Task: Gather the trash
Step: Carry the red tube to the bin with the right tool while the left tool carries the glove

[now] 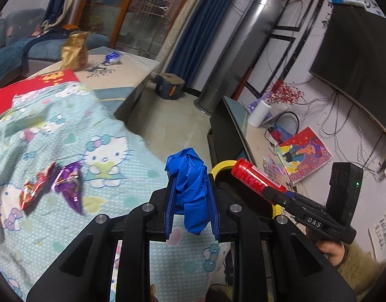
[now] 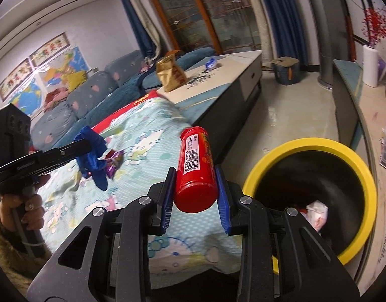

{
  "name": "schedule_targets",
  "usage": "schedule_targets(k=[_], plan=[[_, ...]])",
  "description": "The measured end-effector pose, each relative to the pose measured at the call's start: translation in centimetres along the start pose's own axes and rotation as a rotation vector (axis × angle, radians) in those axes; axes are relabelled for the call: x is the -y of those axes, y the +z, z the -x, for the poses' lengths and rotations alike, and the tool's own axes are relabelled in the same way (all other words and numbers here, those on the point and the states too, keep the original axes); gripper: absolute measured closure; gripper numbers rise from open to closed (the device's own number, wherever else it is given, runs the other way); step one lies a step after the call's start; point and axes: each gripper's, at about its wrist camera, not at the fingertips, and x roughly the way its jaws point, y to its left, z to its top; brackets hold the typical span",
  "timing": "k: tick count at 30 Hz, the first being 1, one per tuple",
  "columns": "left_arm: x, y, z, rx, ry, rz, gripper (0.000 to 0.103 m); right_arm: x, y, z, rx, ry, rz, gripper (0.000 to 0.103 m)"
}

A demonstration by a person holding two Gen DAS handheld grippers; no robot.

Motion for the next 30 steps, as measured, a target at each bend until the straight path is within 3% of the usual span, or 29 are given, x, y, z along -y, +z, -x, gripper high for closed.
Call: schedule_targets(k=[16,30], plan=[[7.6,-1.2,-4.2,-0.066,-0.104,-0.159,0.081,6.6,0.1,1.1,0.012,-0.166,-0.139,0.079],[11.8,-3.2,-8.8,-0.143,-0.16,-0.248,0.081,12.3,-0.6,1.6,0.0,-0.258,-0.297,0.079]])
